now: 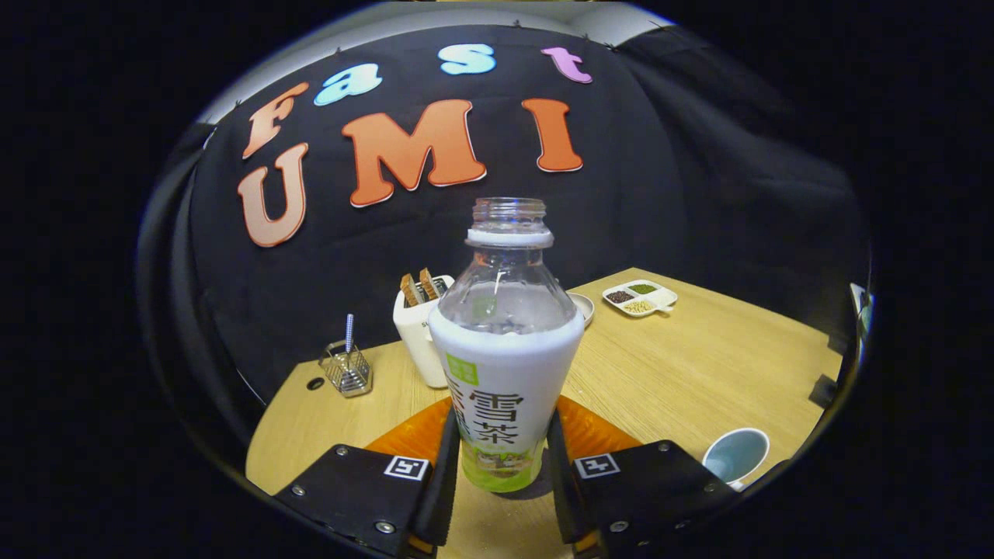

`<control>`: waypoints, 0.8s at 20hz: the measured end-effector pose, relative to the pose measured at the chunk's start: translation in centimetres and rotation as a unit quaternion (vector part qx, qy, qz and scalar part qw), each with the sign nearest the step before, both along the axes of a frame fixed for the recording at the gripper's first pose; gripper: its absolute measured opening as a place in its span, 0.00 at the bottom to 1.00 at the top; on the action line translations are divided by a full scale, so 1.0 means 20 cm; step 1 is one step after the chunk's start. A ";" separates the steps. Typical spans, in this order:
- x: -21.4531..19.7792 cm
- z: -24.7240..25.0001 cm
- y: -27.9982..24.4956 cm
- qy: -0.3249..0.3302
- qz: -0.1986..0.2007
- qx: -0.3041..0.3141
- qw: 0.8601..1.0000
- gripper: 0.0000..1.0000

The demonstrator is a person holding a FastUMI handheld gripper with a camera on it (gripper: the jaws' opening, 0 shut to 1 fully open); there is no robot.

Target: Take the bottle from table, then pour the juice into the cup, finally place the bottle on the coaster

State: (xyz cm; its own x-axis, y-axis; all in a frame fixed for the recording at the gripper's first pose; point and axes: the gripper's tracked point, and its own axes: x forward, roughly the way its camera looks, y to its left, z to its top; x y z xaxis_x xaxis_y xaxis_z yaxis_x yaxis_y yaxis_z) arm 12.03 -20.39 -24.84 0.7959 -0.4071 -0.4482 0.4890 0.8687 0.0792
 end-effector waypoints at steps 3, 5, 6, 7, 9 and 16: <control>0.05 -0.15 0.00 0.038 0.011 -0.032 0.999 0.55; 0.07 -0.25 0.01 0.064 0.021 -0.038 0.997 0.55; 0.08 -0.28 0.01 0.070 0.027 -0.041 0.996 0.55; 0.09 -0.31 0.02 0.074 0.030 -0.043 0.996 0.55; 0.10 -0.35 0.02 0.084 0.035 -0.053 0.994 0.55; 0.09 -0.38 0.02 0.089 0.036 -0.065 0.993 0.61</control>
